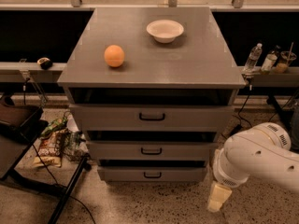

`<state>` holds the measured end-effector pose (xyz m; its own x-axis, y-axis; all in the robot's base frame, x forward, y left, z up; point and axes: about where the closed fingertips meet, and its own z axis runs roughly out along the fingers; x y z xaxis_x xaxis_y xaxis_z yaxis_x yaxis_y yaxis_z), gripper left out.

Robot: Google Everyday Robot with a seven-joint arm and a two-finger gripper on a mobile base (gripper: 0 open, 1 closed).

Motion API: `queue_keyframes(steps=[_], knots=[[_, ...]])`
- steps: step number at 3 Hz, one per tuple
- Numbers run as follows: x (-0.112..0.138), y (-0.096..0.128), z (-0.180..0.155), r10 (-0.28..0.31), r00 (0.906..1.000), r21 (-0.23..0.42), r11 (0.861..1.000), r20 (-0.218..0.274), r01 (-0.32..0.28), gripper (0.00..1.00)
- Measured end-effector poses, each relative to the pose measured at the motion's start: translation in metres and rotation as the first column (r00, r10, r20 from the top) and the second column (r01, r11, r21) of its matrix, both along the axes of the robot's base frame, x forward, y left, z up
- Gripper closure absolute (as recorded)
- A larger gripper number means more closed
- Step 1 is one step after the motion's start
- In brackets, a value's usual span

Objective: Open middle drawer

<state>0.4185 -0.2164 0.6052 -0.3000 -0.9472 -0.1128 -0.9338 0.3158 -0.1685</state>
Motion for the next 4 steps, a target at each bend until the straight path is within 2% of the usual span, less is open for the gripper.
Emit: queue_keyframes(steps=[1, 2, 3, 4], knots=[[0.0, 0.0, 0.0, 0.0, 1.0, 0.0, 1.0, 0.001, 0.0, 0.0], [0.02, 0.015, -0.021, 0.033, 0.9994, -0.012, 0.999, 0.006, -0.033, 0.0], [0.052, 0.033, -0.053, 0.08, 0.9968, -0.055, 0.995, 0.004, -0.08, 0.0], [0.078, 0.037, -0.083, 0.11, 0.9936, -0.1, 0.989, -0.024, -0.112, 0.0]])
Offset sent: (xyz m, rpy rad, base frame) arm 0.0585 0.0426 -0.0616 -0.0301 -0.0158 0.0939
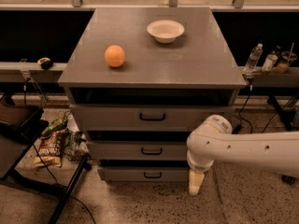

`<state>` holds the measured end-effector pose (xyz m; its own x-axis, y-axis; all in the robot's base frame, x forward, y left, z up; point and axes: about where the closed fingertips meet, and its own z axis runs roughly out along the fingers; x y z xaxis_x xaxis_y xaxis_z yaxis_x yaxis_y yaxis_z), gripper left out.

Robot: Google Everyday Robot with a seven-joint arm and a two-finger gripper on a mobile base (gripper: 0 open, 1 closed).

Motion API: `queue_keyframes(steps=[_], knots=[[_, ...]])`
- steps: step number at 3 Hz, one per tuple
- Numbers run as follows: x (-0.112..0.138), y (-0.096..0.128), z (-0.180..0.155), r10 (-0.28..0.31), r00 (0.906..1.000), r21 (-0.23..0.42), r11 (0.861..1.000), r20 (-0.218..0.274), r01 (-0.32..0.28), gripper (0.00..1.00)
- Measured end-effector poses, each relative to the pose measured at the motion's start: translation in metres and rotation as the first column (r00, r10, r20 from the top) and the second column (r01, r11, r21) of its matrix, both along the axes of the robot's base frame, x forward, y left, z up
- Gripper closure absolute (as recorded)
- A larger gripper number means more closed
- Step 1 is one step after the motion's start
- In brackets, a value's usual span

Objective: Open middle drawer

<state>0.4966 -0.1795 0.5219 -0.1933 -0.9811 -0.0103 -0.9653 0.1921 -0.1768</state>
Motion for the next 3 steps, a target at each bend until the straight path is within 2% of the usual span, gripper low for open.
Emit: queue_keyframes(steps=[1, 3], knots=[[0.023, -0.002, -0.029, 0.014, 0.9997, -0.019, 1.0, -0.019, -0.014, 0.0], [0.063, -0.009, -0.069, 0.001, 0.9991, 0.018, 1.0, -0.042, -0.001, 0.0]])
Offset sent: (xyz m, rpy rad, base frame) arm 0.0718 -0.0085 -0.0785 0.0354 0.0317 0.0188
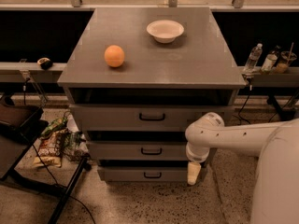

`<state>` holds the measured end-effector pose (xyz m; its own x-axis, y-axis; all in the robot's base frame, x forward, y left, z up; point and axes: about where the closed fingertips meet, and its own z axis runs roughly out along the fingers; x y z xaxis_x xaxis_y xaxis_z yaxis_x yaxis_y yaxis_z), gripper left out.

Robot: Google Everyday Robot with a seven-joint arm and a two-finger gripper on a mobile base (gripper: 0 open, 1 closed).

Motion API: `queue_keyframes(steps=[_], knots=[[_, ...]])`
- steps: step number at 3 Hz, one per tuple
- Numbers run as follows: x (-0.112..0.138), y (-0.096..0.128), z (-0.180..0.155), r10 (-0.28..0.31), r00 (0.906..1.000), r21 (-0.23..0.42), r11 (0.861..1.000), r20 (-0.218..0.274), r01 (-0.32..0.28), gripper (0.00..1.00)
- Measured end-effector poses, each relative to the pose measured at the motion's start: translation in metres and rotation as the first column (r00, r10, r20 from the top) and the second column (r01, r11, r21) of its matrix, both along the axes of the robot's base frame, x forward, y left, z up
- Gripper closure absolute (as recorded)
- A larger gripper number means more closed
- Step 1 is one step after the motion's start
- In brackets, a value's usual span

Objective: Open middle drawer

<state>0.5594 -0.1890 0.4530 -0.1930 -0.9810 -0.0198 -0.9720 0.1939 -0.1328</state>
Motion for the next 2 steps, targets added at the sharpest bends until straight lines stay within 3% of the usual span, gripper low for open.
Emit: queue_keyframes(steps=[1, 2], knots=[[0.0254, -0.0132, 0.0013, -0.022, 0.9997, 0.002, 1.0, 0.013, 0.022, 0.0], [0.0332, -0.0124, -0.0039, -0.024, 0.9997, 0.008, 1.0, 0.005, 0.024, 0.0]])
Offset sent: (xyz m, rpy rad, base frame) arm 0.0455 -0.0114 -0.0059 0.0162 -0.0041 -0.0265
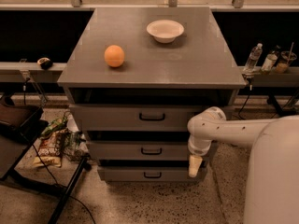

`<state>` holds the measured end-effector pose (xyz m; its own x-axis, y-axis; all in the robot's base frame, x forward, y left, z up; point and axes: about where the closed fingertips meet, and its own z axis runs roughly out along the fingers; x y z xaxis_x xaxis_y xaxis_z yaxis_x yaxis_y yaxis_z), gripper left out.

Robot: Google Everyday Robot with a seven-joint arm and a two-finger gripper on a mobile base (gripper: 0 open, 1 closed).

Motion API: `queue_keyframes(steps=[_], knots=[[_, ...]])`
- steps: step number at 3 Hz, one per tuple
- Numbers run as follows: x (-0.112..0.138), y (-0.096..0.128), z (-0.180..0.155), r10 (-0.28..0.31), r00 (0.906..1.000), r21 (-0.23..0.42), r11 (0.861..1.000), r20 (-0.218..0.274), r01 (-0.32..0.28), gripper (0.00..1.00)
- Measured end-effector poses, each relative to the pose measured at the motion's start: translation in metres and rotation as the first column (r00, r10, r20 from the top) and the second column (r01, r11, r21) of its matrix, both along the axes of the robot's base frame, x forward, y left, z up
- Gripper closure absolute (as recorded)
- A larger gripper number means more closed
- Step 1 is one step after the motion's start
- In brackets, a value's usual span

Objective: Open middle drawer

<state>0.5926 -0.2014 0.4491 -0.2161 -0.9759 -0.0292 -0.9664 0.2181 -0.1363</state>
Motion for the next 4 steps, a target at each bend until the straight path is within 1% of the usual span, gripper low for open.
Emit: queue_keyframes(steps=[1, 2, 3, 4], knots=[[-0.005, 0.015, -0.023, 0.001, 0.9996, 0.056, 0.998, -0.027, 0.001, 0.19], [-0.013, 0.02, -0.022, -0.015, 0.9998, 0.082, 0.996, -0.015, 0.016, 0.42], [-0.012, 0.019, -0.014, -0.015, 0.9998, 0.083, 0.996, -0.013, 0.016, 0.73], [-0.012, 0.019, -0.011, -0.015, 0.9998, 0.083, 0.996, -0.013, 0.016, 0.96]])
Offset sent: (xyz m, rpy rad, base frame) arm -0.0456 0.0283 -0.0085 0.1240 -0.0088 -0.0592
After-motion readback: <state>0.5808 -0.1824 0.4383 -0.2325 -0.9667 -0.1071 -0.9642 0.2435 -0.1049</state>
